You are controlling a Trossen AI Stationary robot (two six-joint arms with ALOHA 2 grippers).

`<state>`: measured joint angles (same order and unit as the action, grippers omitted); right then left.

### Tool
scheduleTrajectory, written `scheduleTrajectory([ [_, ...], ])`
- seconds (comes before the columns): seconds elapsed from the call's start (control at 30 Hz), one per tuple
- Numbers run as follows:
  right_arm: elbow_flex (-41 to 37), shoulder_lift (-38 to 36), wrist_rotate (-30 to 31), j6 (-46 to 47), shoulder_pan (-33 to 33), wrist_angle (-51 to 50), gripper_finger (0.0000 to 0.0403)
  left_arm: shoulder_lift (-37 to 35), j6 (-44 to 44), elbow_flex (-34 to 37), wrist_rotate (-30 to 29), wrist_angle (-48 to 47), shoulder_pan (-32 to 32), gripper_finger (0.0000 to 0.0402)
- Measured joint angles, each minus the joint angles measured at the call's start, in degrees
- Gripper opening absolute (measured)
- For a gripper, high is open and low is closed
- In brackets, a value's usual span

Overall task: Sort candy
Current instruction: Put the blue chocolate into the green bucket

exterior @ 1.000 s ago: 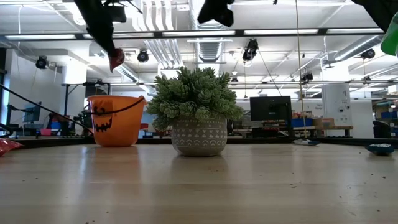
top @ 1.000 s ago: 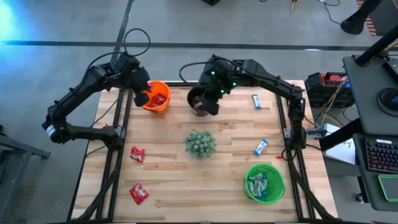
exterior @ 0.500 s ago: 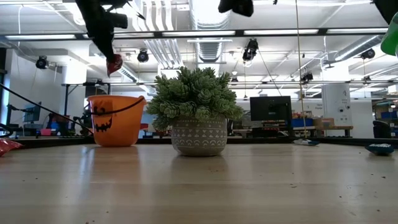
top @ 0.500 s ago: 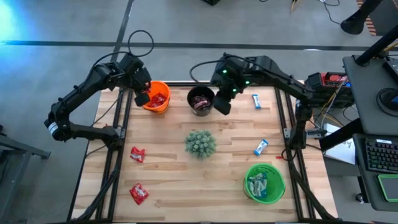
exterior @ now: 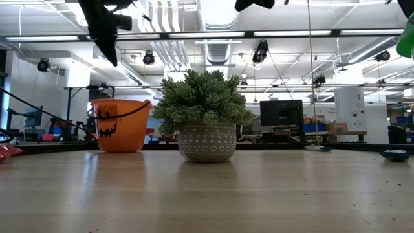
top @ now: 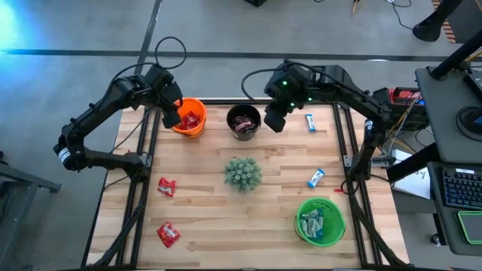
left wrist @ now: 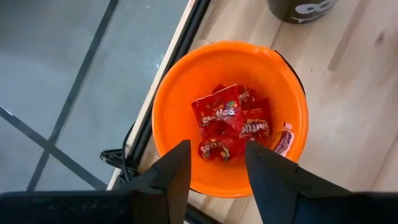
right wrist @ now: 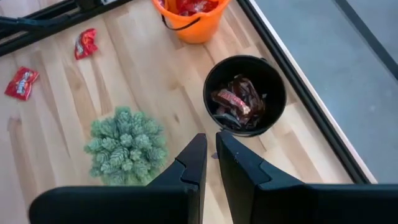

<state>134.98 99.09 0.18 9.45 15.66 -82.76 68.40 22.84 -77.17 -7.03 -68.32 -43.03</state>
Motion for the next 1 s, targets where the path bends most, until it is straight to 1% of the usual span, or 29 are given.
scheduleTrajectory([
  [0.1,0.0,0.0,0.3,-0.3,0.0,-1.7,0.0034,0.0,-1.9,0.0,0.0,-0.1,0.0,0.0137],
  [0.13,0.0,0.0,1.7,-0.3,0.0,-2.5,0.0034,-0.1,-2.5,0.0,0.0,0.0,0.0,0.0137],
  [0.2,0.0,0.0,7.3,0.5,0.0,-4.6,0.0034,-0.3,-3.1,0.0,0.8,0.0,0.0,0.0137],
  [0.3,-0.7,0.0,18.7,2.3,0.0,-7.4,0.0034,-0.4,-4.3,0.0,2.9,0.0,0.0,0.0137],
  [0.33,-1.3,0.0,21.4,2.6,0.1,-7.1,0.0034,-0.4,-4.7,0.0,3.2,0.0,0.0,0.0137],
  [0.37,-1.6,-0.1,22.6,2.5,0.1,-7.3,0.0034,-0.4,-5.2,0.0,3.2,0.0,0.0,0.0137],
  [0.47,-2.3,-0.1,22.7,1.7,1.0,-7.2,0.0034,-0.4,-6.0,0.0,3.2,0.0,0.1,0.0137],
  [0.63,-6.0,-0.2,23.0,5.1,4.5,-7.2,0.0034,-0.5,-6.0,0.0,3.2,0.0,0.1,0.0137],
  [0.87,-15.0,-0.2,23.9,7.0,11.6,-7.3,0.0034,-1.3,-4.8,0.0,3.2,-0.7,0.0,0.0137],
  [1.0,-18.1,-0.2,23.3,7.3,16.0,-7.3,0.0034,-2.0,-4.6,0.0,3.2,-0.9,0.0,0.0137],
])
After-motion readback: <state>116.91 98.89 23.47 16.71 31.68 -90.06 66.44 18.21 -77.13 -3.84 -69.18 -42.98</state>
